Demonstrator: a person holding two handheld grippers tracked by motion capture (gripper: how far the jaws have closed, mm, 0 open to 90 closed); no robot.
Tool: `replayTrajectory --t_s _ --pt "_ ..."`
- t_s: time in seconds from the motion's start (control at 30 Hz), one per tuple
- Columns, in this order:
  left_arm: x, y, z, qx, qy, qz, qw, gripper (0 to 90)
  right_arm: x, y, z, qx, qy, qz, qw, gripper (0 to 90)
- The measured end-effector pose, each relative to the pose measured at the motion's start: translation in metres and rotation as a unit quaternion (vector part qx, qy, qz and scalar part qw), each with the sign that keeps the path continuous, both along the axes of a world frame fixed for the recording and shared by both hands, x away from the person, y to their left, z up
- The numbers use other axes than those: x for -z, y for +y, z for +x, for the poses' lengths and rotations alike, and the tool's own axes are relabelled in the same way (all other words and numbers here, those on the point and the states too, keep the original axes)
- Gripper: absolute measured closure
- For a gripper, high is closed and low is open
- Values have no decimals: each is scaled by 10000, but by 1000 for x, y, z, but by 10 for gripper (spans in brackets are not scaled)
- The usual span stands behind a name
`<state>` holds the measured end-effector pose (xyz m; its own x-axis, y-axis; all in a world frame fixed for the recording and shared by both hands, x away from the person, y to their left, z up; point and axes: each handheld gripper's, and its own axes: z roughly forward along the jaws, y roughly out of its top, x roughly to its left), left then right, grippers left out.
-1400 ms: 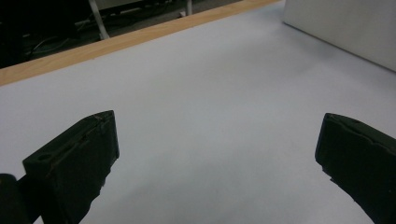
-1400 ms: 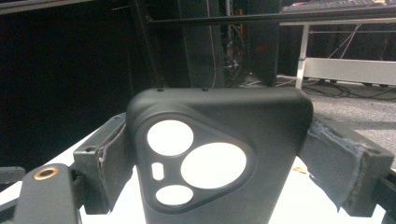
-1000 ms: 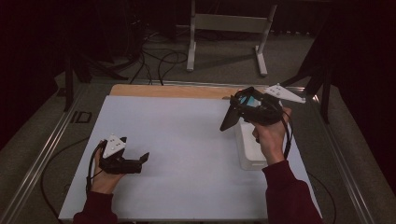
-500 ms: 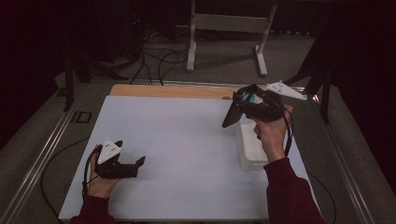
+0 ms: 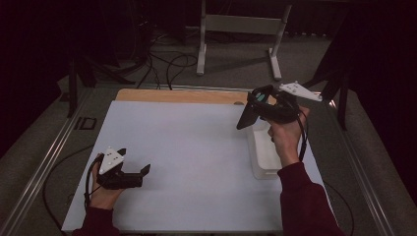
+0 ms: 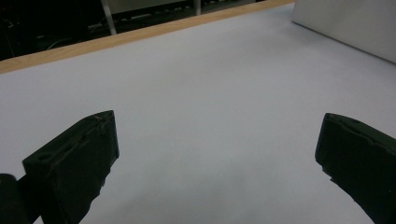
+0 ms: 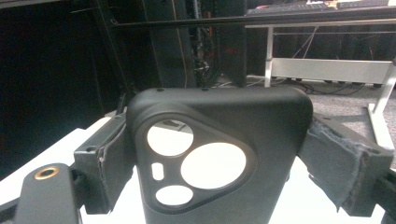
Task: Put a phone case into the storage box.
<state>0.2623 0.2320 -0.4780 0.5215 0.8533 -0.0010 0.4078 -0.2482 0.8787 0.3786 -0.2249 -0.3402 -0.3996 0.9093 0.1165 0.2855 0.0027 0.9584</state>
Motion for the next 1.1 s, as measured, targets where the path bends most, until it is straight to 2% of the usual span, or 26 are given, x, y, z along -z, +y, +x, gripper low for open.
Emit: replayTrajectory --t_s 0.43,0.6,1.1 --pt "-1 1 -3 -19 -32 -14 10000 0 -4 -4 12 297 -55 -4 9995 147" --pt "-1 0 -3 -13 -25 -3 10000 0 -5 -2 17 396 -61 -189 9990 147" --pt "-1 0 -4 -12 -25 24 10000 0 -1 -5 32 752 -37 -311 9967 147"
